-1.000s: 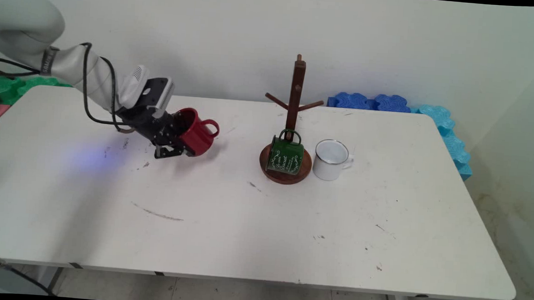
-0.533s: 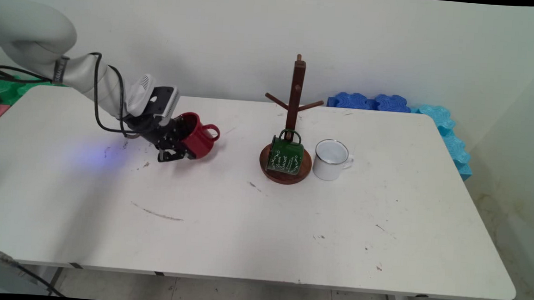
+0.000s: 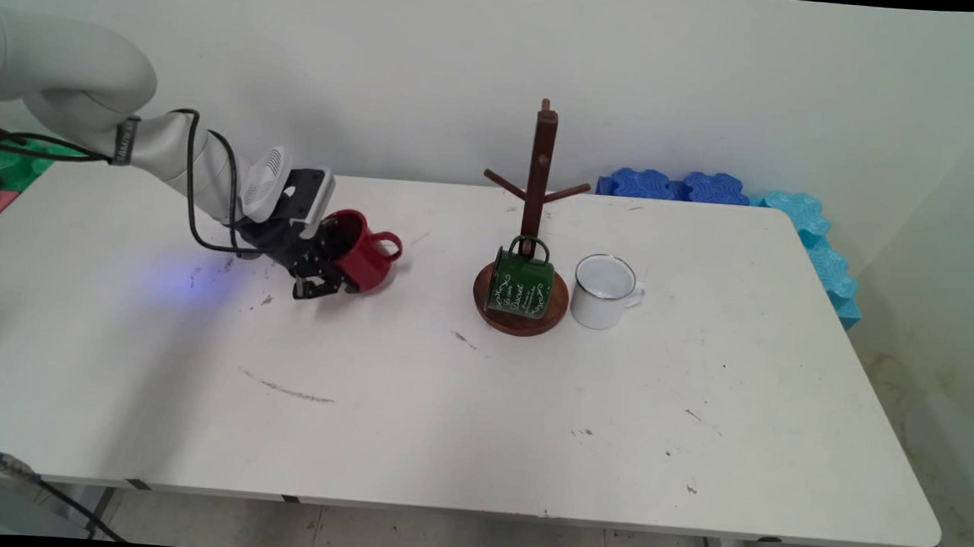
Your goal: Place the picked object on the table
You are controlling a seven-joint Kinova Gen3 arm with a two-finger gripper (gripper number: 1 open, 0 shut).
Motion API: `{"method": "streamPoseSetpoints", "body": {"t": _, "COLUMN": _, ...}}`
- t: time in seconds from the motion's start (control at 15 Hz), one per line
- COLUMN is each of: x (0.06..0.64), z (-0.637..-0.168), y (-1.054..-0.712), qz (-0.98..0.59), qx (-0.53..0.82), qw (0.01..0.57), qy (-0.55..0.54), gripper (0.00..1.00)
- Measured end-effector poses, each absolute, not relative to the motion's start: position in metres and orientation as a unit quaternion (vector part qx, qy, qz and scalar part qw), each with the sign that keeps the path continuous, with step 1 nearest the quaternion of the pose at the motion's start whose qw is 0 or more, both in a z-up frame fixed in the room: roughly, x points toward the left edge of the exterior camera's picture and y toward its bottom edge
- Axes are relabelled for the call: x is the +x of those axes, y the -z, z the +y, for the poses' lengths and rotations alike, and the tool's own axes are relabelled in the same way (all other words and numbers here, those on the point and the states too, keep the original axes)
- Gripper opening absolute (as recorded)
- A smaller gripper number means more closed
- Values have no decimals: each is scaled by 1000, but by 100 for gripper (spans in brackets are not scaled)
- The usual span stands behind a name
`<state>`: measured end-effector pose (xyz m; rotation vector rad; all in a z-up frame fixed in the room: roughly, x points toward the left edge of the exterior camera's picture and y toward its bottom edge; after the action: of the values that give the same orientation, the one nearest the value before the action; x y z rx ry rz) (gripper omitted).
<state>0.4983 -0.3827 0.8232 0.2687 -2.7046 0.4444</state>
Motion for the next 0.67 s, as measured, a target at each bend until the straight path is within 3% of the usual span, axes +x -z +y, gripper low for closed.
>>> {"method": "streamPoseSetpoints", "body": {"t": 0.07, "x": 498, "z": -384, "y": -823, "qz": -964, "qx": 95, "qw": 192, "qy": -159, "gripper": 0}}
{"method": "streamPoseSetpoints", "body": {"t": 0.13, "x": 497, "z": -384, "y": -822, "qz": -964, "qx": 95, "qw": 191, "qy": -161, "gripper": 100}}
{"method": "streamPoseSetpoints", "body": {"t": 0.67, "x": 491, "z": -383, "y": -807, "qz": -963, "qx": 93, "qw": 186, "qy": -169, "gripper": 100}}
